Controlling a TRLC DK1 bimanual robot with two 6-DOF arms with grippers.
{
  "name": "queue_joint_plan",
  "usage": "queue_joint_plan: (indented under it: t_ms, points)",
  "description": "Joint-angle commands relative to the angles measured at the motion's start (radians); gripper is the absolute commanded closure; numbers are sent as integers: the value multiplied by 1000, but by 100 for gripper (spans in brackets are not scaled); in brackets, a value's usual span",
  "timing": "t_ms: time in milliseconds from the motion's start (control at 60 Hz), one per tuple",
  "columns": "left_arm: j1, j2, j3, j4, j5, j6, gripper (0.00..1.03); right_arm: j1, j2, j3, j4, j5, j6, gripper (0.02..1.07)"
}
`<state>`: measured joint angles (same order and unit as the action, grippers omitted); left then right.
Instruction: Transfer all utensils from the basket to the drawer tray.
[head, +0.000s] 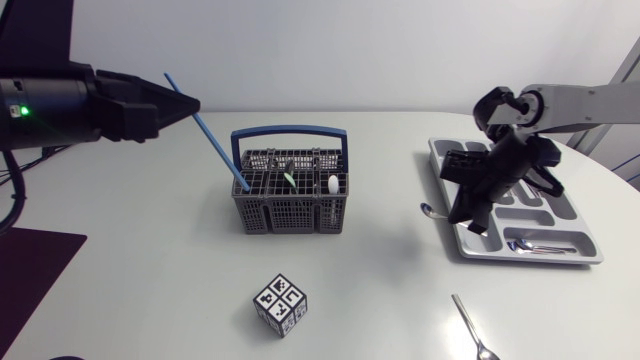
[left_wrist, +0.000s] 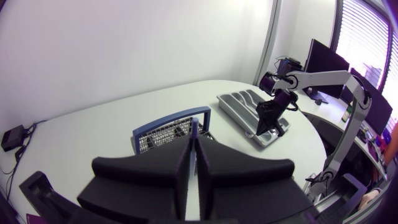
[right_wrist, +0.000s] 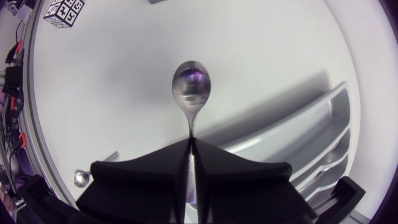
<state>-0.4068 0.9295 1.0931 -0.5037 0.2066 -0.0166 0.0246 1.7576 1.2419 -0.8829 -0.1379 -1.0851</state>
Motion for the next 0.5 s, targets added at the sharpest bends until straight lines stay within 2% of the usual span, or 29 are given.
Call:
queue_joint_plan:
  t_ms: [0,283,483]
  points:
    - [-21,-12,-39,36,22,-54,100,-71,-35,-52,-10,-11,-102,101]
    - [-64,-4,-108,171,43,-137,100,-345,-47,-75,15,-12,-388,101]
    - [-106,52,-136,252,56,-164,100,-509,23,-12,28,-9,-539,101]
